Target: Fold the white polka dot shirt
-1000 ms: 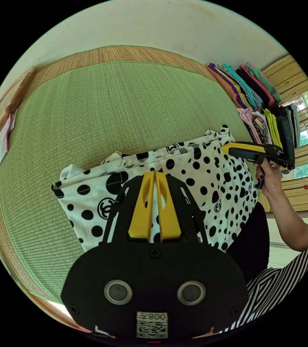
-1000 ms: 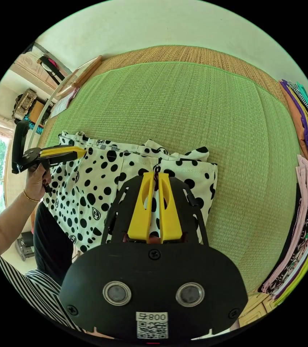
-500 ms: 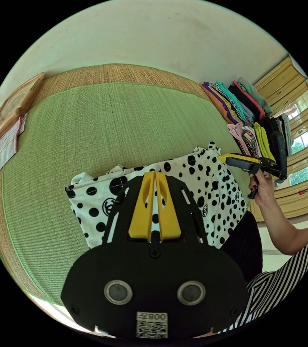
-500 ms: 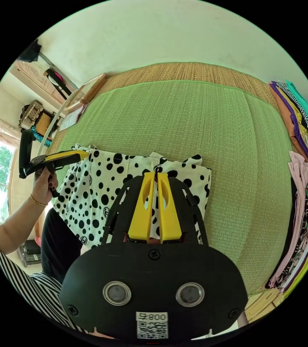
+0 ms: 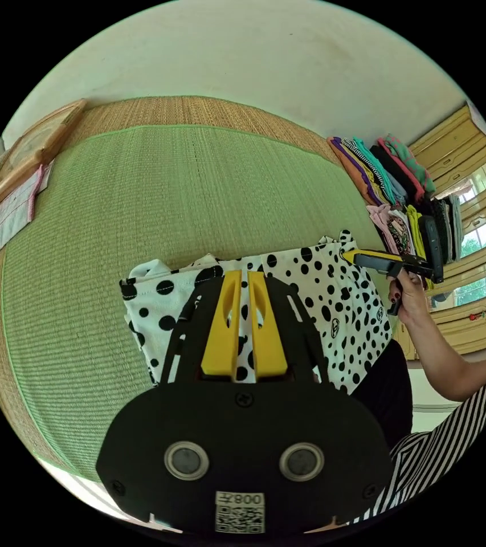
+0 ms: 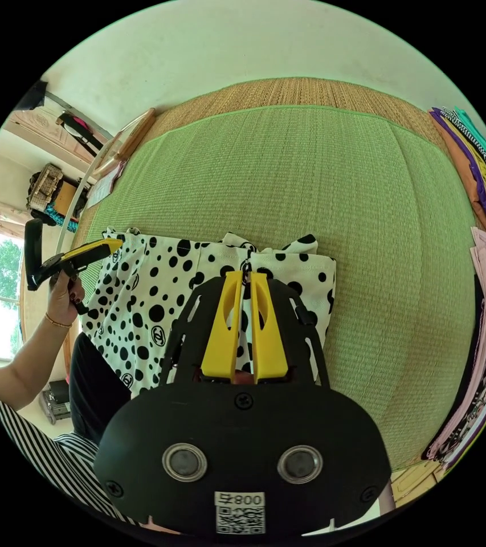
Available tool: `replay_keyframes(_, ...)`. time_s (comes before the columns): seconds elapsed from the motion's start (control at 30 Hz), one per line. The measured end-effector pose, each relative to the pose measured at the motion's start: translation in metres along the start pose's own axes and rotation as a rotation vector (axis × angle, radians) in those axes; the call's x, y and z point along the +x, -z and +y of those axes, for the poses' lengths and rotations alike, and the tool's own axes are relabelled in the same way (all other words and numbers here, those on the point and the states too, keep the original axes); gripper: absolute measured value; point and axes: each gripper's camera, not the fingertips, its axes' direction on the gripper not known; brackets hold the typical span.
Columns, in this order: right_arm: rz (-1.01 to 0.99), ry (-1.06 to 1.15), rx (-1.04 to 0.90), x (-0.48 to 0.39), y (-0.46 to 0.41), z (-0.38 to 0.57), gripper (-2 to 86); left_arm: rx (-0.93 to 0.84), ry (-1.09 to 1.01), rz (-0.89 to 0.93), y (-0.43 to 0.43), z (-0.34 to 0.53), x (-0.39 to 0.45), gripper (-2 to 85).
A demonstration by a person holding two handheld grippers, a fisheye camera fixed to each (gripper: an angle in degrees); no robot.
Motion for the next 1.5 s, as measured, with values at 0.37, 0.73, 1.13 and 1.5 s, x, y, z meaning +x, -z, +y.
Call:
replay_keyframes(0.37, -0.047, -0.040, -0.007, 0.028, 0.006, 0.006, 2.9, -0.014, 0.122, -0.060, -0.005, 0.017, -0.045, 0.2)
replay_keyframes(0.73, -0.116, -0.069, -0.063, 0.057, 0.054, 0.117, 7.1, -0.089, 0.137, 0.060, 0.011, 0.137, -0.028, 1.6)
replay_keyframes(1.13, -0.120, -0.258, -0.043, 0.116, 0.085, 0.227, 9.1, -0.070, 0.147, 0.057, -0.011, 0.164, -0.004, 1.8)
replay_keyframes(1.5, -0.122, -0.255, -0.049, 0.142, 0.063, 0.234, 8.9, -0.263, 0.205, 0.010, -0.089, 0.199, 0.032, 2.0)
